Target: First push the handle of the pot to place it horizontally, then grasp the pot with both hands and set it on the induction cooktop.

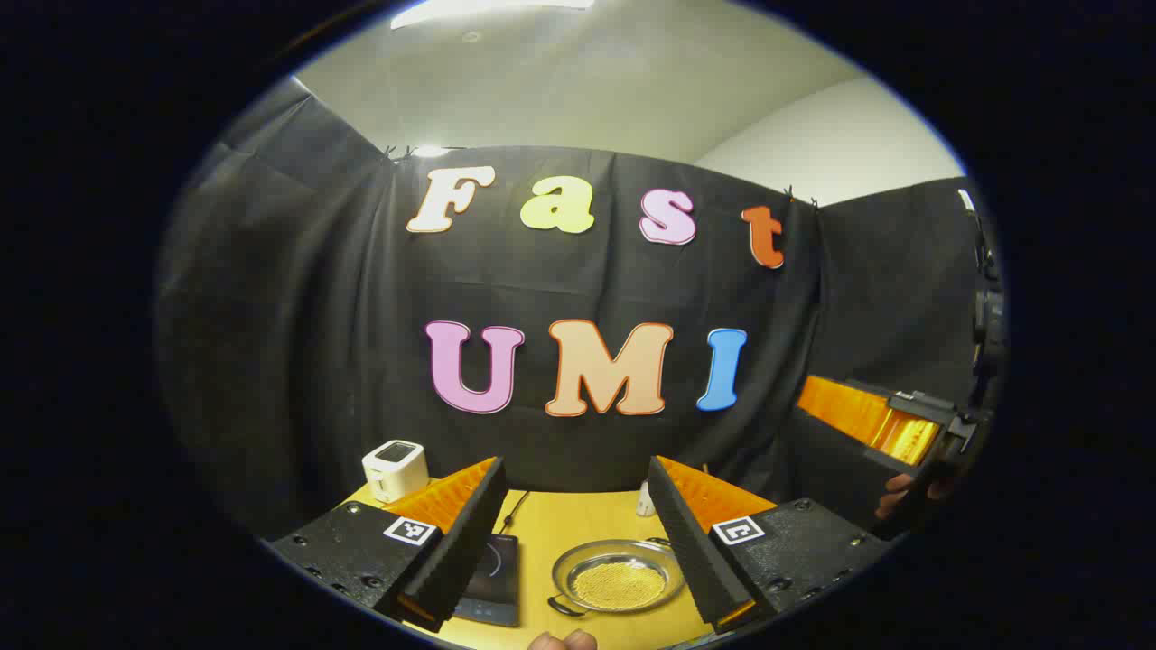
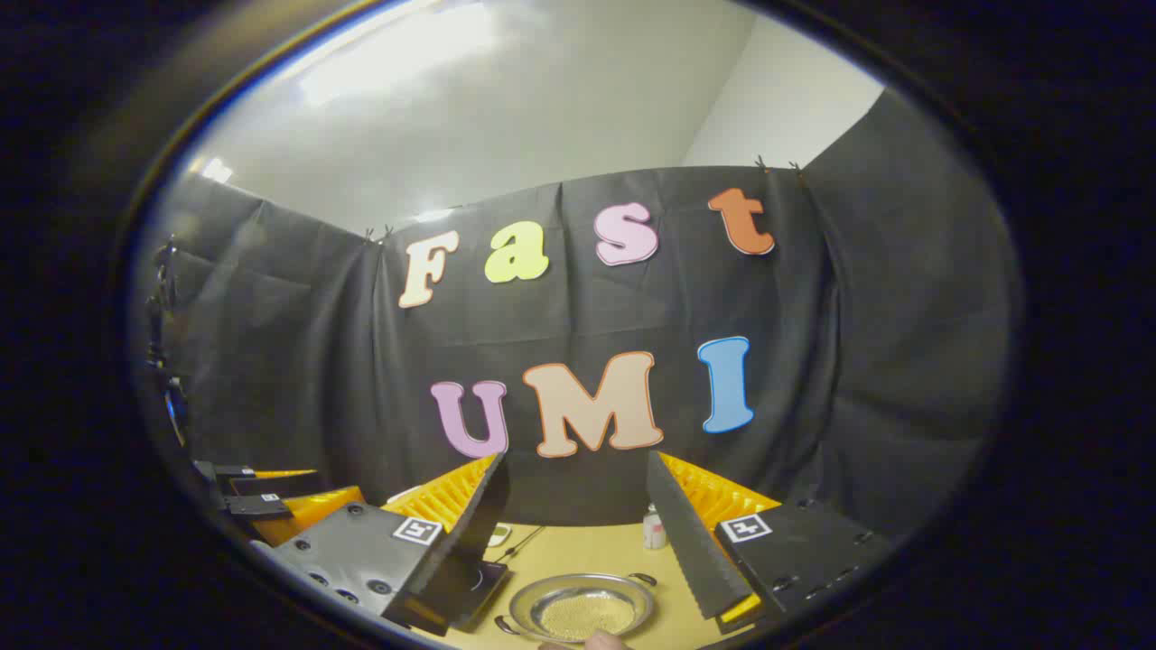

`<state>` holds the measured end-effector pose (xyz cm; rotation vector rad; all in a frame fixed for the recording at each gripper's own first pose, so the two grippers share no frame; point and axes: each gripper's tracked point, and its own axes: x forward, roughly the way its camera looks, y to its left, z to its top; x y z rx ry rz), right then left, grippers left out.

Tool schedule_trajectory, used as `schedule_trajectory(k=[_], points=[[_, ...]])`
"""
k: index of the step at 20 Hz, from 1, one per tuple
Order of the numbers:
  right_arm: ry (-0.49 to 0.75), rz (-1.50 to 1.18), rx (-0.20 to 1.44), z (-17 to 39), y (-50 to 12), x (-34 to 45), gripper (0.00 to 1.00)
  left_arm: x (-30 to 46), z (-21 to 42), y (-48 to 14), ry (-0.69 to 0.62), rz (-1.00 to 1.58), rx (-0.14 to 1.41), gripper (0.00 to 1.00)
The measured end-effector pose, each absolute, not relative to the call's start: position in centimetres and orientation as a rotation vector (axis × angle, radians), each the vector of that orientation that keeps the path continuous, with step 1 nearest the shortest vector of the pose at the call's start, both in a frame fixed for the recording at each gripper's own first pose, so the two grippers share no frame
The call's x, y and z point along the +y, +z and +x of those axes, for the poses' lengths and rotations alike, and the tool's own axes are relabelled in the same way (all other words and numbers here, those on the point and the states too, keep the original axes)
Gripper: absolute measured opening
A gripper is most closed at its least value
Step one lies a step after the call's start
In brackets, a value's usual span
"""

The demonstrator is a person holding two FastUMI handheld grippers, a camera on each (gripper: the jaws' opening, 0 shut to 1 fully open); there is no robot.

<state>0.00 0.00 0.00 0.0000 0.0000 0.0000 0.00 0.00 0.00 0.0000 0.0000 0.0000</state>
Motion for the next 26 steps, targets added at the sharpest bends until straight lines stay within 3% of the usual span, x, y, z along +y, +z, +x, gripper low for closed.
schedule_trajectory(k=[1,2,10,11,13,16,26], points=[[0.003,-0.023,-0.010,0.1,0.4,0.4,0.92,0.5,0.3,0.4,0.009,0.003,-0.011,0.92],[0.001,-0.035,-0.018,0.3,0.5,0.7,0.92,0.9,0.5,0.3,0.015,-0.002,-0.009,0.95],[0.024,-0.007,0.024,0.5,-1.3,2.7,0.92,1.9,0.4,-1.5,0.009,-0.015,0.037,0.92],[0.024,-0.004,0.024,0.6,-1.4,2.7,0.92,2.0,0.4,-1.1,0.011,-0.011,0.025,0.96],[0.029,-0.006,0.028,0.7,-1.8,2.8,0.92,2.1,0.6,-0.7,0.010,0.004,0.013,0.92],[0.034,-0.001,0.033,0.6,-1.9,3.1,0.92,2.2,0.4,-0.7,0.013,0.012,0.007,0.95],[0.059,0.003,0.029,1.0,-2.4,3.3,0.92,3.5,0.0,-1.4,0.065,-0.001,0.015,0.92]])
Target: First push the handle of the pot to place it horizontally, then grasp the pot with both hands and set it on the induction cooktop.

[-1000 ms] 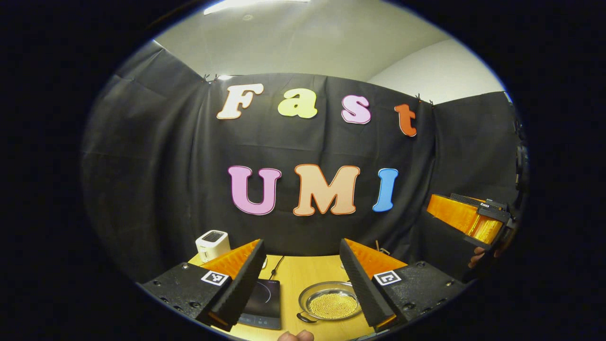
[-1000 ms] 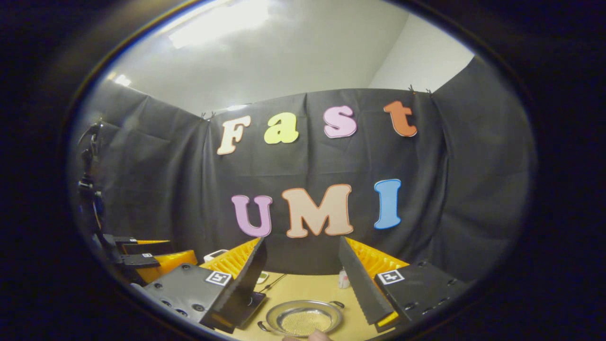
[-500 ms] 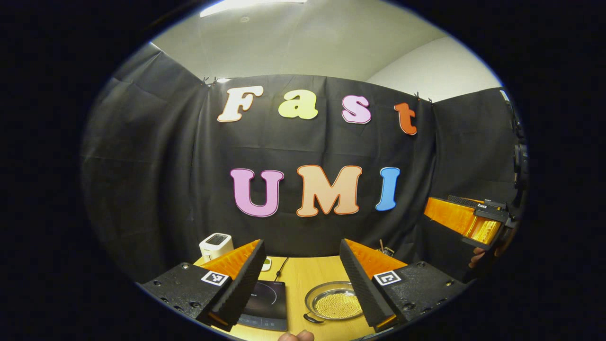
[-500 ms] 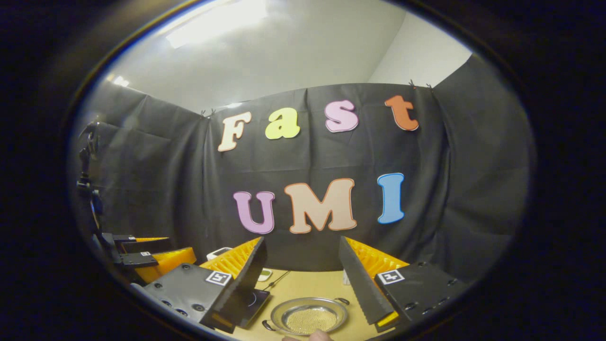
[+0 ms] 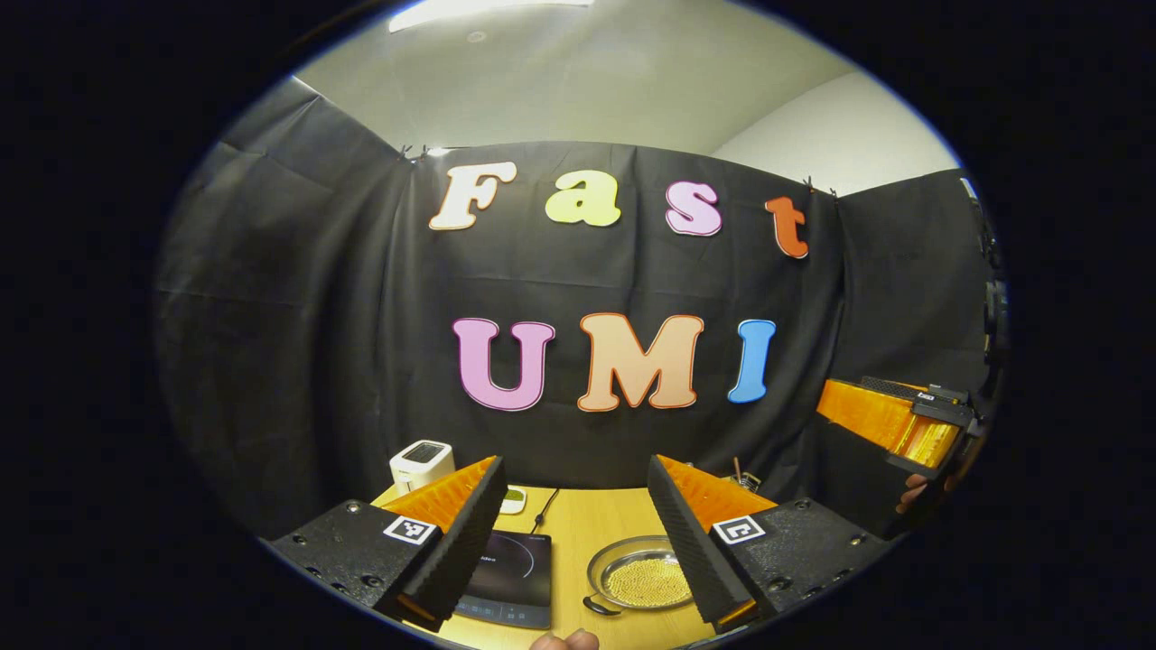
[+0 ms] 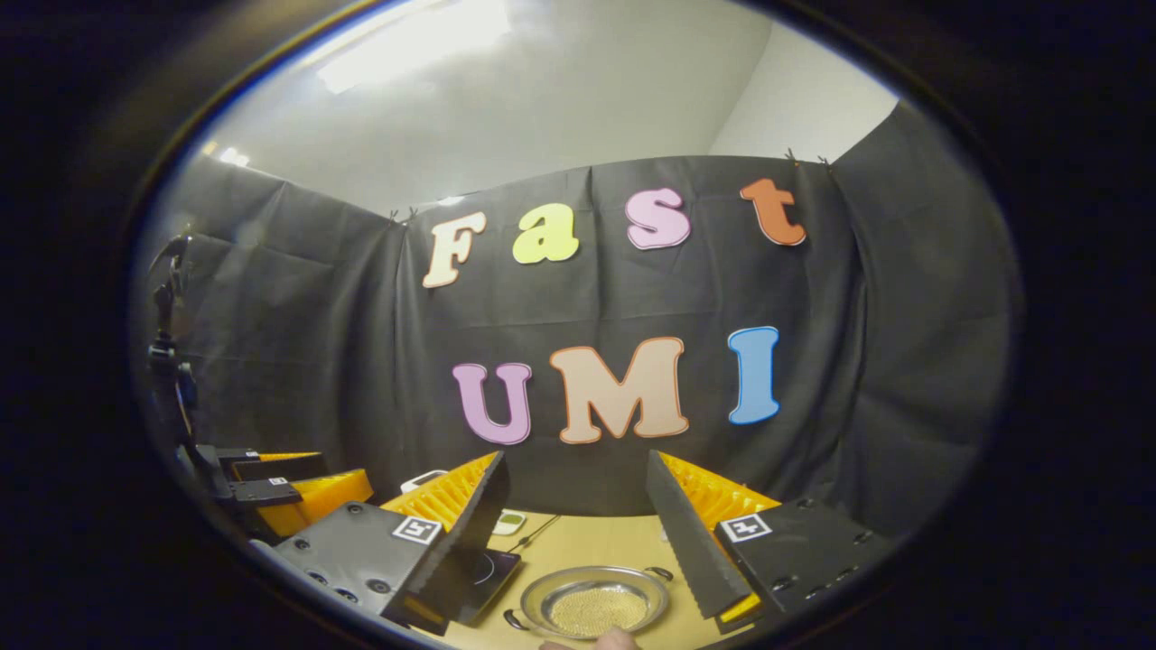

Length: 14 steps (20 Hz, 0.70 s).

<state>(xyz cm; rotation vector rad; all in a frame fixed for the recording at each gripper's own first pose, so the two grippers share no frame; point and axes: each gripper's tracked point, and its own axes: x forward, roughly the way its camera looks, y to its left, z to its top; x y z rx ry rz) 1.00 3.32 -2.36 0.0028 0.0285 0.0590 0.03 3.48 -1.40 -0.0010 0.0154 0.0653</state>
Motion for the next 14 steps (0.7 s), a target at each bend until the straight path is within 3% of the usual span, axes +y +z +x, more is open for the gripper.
schedule_trajectory(k=[11,13,14], points=[[0.125,0.016,0.020,1.7,-3.1,3.0,0.92,3.2,0.2,-1.5,0.111,0.024,0.009,0.95],[0.143,0.025,0.015,1.7,-3.4,3.0,0.82,3.2,0.1,-1.5,0.126,0.022,0.013,0.95],[0.141,0.032,0.011,1.5,-3.5,2.7,0.67,3.2,0.1,-1.5,0.132,0.022,0.012,0.96]])
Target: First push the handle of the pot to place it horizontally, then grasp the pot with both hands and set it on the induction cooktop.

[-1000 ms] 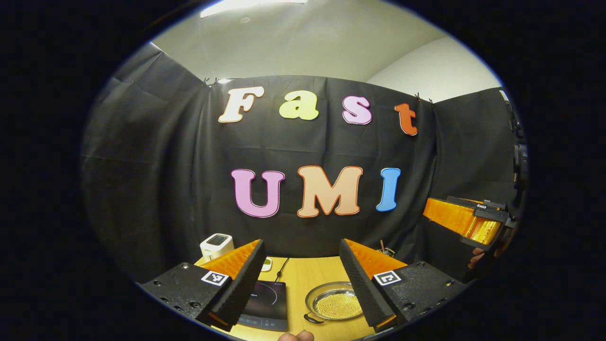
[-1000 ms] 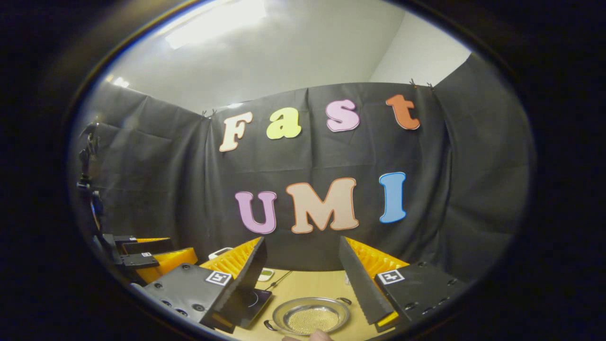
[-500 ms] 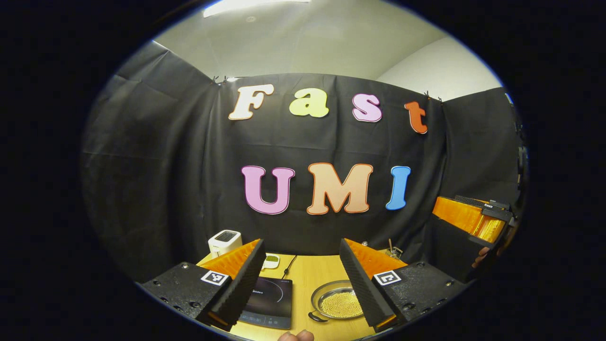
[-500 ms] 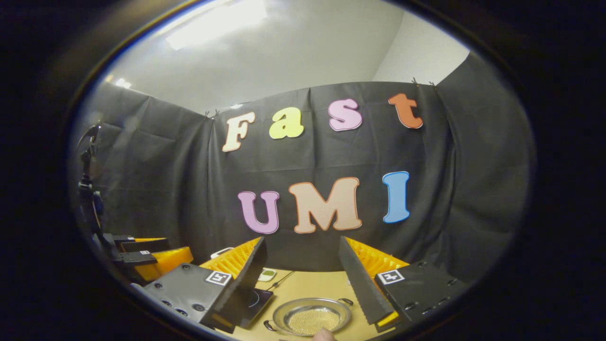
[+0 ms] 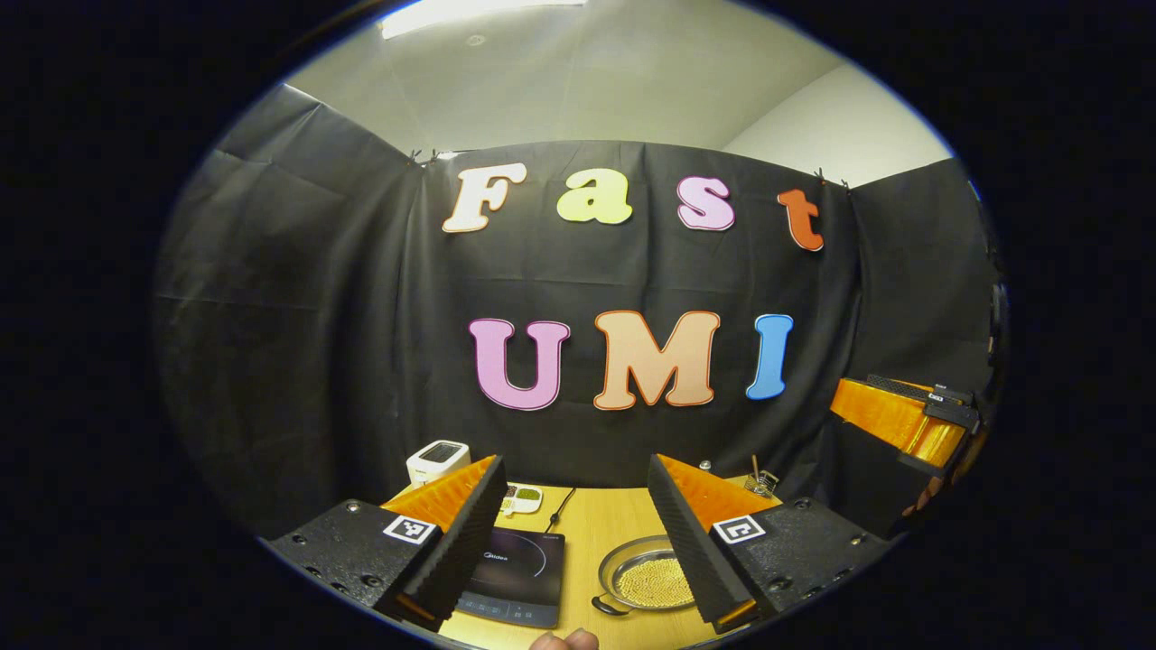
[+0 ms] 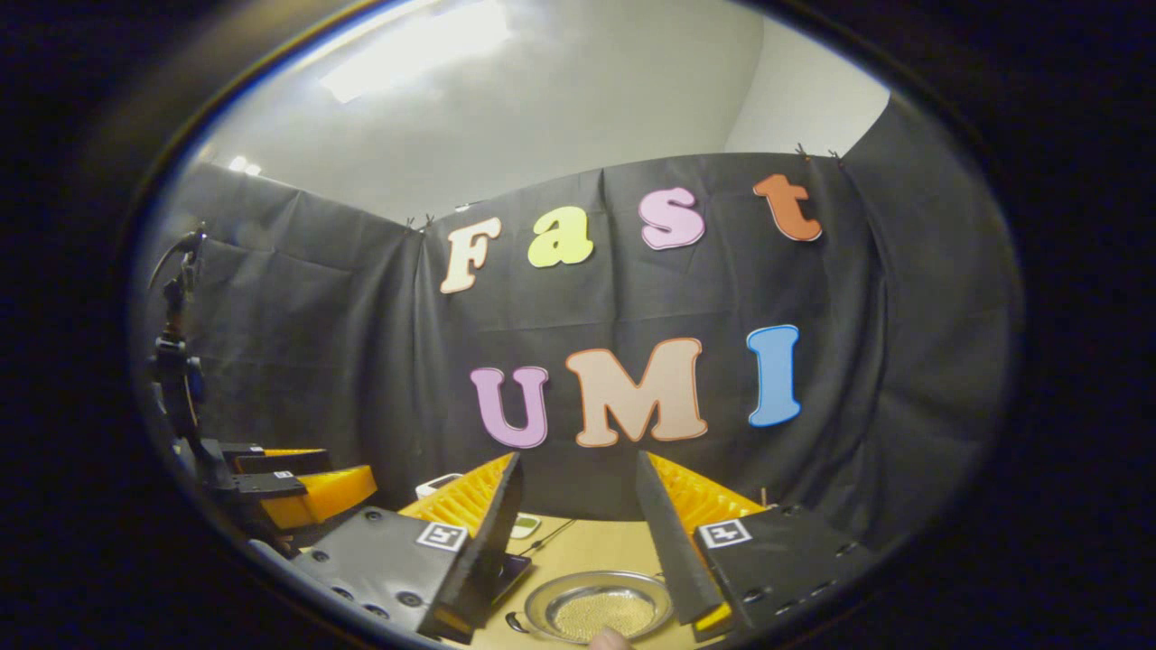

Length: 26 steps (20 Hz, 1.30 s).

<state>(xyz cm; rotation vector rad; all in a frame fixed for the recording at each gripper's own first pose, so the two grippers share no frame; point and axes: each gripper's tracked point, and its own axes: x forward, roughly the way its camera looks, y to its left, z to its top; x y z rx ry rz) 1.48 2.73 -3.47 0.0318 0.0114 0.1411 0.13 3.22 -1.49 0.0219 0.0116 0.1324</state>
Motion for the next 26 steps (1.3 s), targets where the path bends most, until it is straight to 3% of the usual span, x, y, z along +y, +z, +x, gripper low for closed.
schedule_trajectory(k=[3,5,7,15,16,26], points=[[0.125,0.023,-0.011,1.7,-3.3,1.6,0.22,3.0,0.1,-1.3,0.146,0.038,0.004,0.96],[0.134,0.034,-0.016,0.6,-4.3,1.2,0.17,2.9,0.1,-1.5,0.156,0.046,0.007,0.92],[0.117,0.040,0.026,1.8,-5.3,0.2,0.03,2.8,0.1,-1.5,0.166,0.046,0.012,0.95],[0.183,0.090,0.085,1.7,-7.5,0.9,0.00,2.8,0.1,-2.2,0.183,0.053,0.015,0.92],[0.187,0.090,0.094,1.9,-8.0,1.2,0.02,2.8,0.1,-2.5,0.181,0.051,0.014,0.96],[0.151,0.059,0.330,3.6,-18.1,6.4,0.00,8.1,5.0,-6.5,0.098,0.019,0.038,0.92]])
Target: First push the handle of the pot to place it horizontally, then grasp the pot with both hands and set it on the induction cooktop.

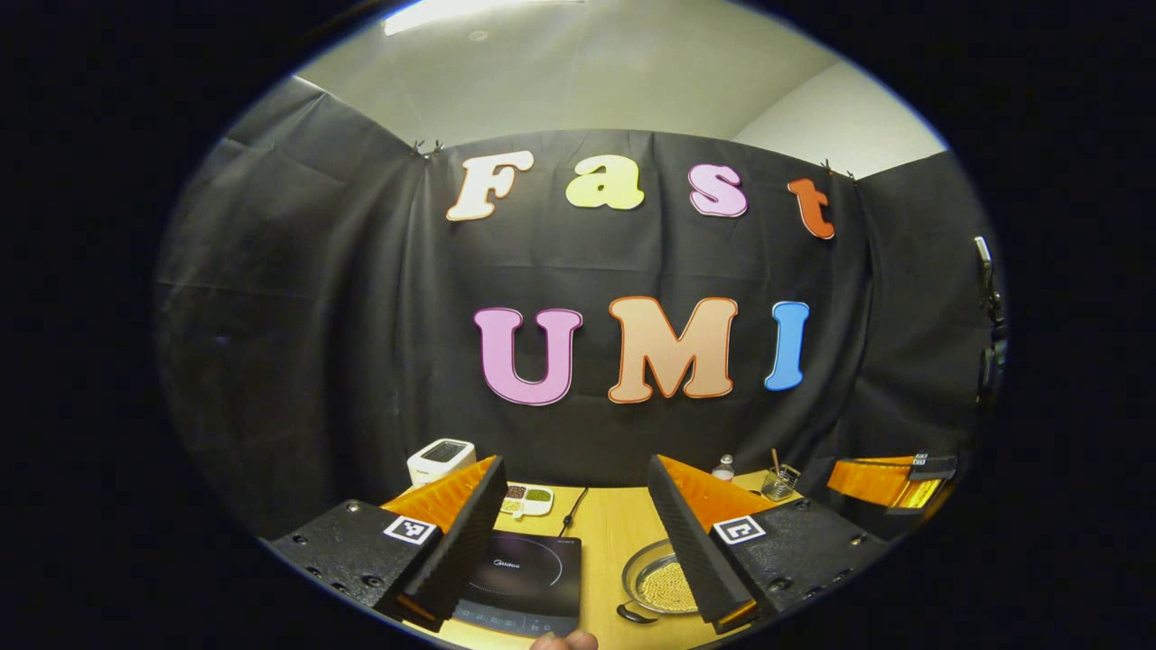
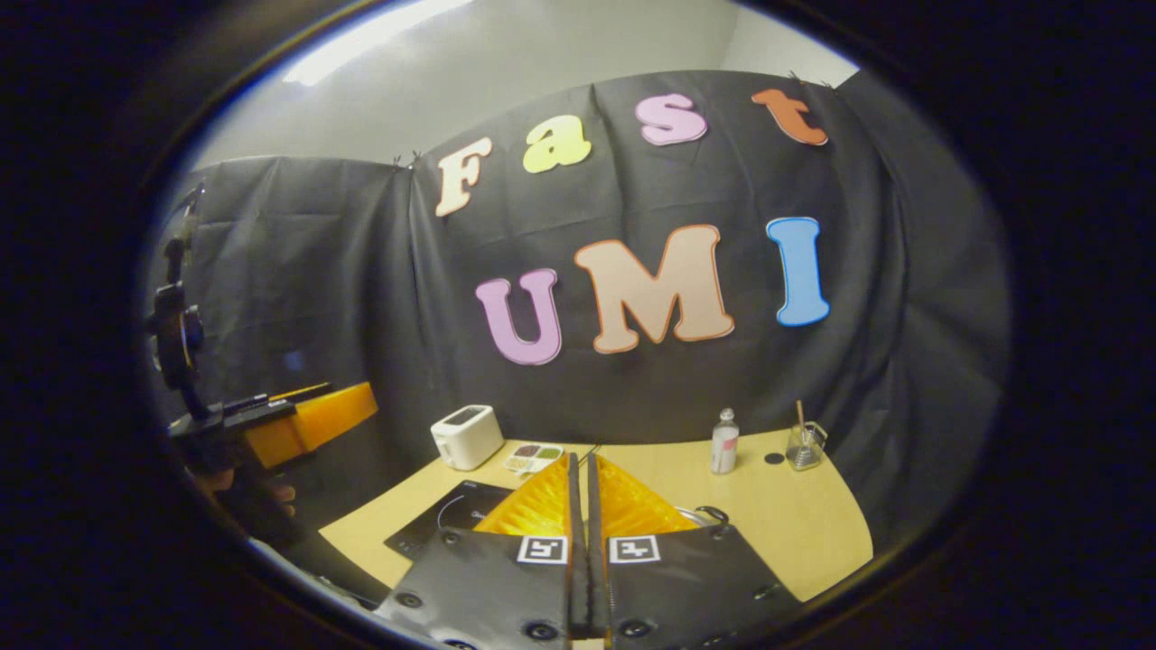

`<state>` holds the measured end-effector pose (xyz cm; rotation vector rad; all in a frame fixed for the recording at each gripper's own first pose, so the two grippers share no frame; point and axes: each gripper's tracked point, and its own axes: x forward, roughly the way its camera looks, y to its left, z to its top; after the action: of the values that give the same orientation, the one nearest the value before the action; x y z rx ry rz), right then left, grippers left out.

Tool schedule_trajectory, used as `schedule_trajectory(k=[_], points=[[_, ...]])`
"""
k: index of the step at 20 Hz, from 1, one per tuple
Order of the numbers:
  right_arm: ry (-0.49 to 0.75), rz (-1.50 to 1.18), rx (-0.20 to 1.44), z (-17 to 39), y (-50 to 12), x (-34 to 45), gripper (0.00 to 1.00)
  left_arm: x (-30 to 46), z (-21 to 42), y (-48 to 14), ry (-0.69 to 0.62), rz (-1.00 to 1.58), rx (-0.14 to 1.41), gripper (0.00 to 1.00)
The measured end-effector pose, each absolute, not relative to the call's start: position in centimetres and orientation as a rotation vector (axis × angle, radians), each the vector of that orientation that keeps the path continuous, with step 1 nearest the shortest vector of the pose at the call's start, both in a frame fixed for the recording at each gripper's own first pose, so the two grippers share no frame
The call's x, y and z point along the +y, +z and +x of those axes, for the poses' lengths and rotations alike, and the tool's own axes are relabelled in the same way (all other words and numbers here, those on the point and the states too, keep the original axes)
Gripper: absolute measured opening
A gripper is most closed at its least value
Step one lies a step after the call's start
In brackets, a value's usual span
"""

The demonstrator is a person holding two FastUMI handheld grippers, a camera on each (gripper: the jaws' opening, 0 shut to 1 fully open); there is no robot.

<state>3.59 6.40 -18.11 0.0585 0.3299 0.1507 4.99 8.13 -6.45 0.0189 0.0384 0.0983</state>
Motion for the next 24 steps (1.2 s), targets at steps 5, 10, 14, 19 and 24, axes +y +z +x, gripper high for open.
schedule_trajectory(k=[5,10,14,19,24], points=[[0.039,0.070,0.442,4.8,-23.7,8.0,0.02,12.5,8.4,-10.4,0.043,-0.016,0.088,0.96],[-0.072,0.053,0.613,4.0,-31.5,8.6,0.02,15.4,10.5,-14.9,-0.042,0.008,0.130,0.93],[-0.101,0.049,0.824,1.8,-38.7,9.4,0.00,18.1,11.5,-17.0,-0.033,-0.009,0.151,0.96],[-0.164,0.056,0.997,-0.3,-44.3,9.6,0.03,20.2,11.9,-20.1,-0.018,-0.011,0.203,0.96],[-0.204,0.135,1.109,-2.1,-48.3,9.7,0.02,21.9,12.1,-19.7,-0.008,0.024,0.177,0.96]])
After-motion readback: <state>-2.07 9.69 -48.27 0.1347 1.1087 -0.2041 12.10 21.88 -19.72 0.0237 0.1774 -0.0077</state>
